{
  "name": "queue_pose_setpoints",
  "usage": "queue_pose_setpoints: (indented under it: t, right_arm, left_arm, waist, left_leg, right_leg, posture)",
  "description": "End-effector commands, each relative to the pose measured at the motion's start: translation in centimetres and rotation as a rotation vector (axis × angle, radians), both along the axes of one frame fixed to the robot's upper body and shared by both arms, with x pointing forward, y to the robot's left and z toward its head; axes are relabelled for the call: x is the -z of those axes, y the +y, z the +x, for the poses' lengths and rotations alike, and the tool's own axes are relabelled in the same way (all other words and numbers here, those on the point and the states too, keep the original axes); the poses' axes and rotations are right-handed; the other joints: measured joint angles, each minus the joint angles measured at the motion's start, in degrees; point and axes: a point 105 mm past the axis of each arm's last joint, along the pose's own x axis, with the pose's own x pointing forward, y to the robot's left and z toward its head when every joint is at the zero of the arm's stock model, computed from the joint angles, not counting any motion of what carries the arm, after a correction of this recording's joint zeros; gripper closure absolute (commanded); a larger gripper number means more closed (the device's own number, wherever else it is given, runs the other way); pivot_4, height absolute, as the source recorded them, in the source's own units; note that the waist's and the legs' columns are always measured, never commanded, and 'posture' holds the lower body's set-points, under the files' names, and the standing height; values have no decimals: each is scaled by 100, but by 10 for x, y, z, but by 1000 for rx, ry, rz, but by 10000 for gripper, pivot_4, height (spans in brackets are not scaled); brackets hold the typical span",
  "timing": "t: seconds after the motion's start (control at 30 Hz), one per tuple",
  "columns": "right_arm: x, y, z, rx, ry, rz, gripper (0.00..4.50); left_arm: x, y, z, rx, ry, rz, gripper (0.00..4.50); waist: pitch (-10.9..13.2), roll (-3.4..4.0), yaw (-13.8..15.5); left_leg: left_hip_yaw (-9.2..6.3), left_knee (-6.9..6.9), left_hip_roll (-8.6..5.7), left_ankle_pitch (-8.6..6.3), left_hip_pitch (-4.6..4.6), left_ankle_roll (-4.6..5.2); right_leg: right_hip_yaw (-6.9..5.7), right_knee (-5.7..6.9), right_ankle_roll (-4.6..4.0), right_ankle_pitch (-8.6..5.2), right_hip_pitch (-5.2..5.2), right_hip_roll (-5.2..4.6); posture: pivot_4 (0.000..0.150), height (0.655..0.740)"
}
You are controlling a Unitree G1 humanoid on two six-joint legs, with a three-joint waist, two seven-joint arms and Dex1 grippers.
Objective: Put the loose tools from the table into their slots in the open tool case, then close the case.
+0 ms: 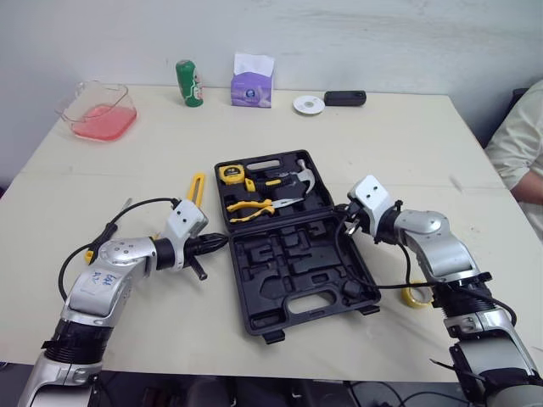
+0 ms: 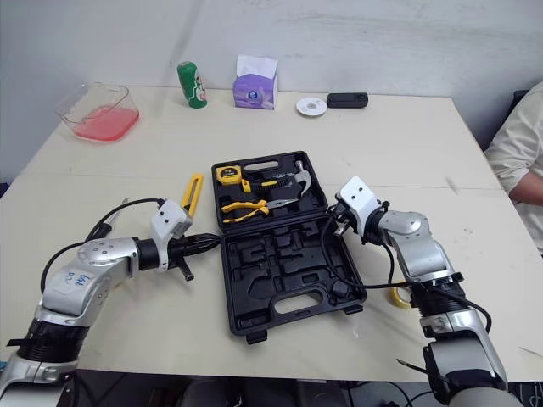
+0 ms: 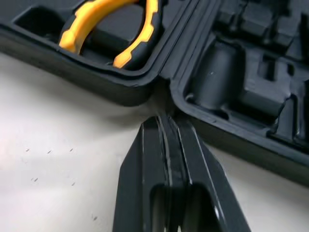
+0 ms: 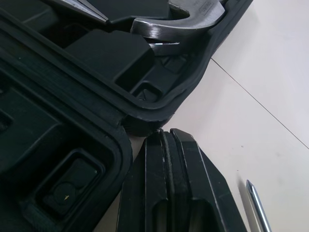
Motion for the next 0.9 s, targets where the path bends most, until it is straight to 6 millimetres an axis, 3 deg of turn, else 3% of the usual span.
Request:
queue_pose_setpoints:
  t: [0.03, 0.3, 0.47, 0.73, 0.9]
  right_arm:
    - [-14, 21, -10, -127, -41, 42, 44641]
    - [-9, 38, -56, -337, 27, 90, 44641]
    - [-2, 39, -72, -357, 78, 103, 44641]
    - [0, 35, -81, -342, 105, 128, 44641]
    - [2, 39, -104, -415, 177, 136, 44641]
  left_arm:
    - [-5, -6, 2, 37, -31, 2, 45000]
    - [1, -12, -7, 118, -4, 19, 45000]
    - [9, -14, -22, 216, 19, 51, 45000]
    - [8, -12, -21, 228, 9, 59, 45000]
    - [9, -18, -23, 265, -6, 66, 45000]
  waist:
    - [0, 0, -6]
    - [0, 1, 38]
    - [0, 1, 28]
    - [0, 0, 57]
    - [0, 1, 111]
  left_leg:
    - [0, -1, 2, 0, 0, 0]
    - [-4, -11, 13, -9, -1, -15]
    - [-2, -12, 23, -13, 2, -21]
    - [-7, -13, 15, -16, 0, -16]
    - [-9, -45, 12, -16, 0, -15]
  right_leg:
    - [0, 0, 0, 0, 0, 2]
    - [0, -9, -13, -12, -2, 20]
    - [2, -10, -20, -15, -2, 26]
    - [-4, -14, -22, -16, 0, 10]
    - [-6, -35, -22, -16, -1, 8]
  posture:
    - [1500, 7244]
    - [1500, 7244]
    - [1500, 7244]
    - [1500, 7244]
    - [1500, 7244]
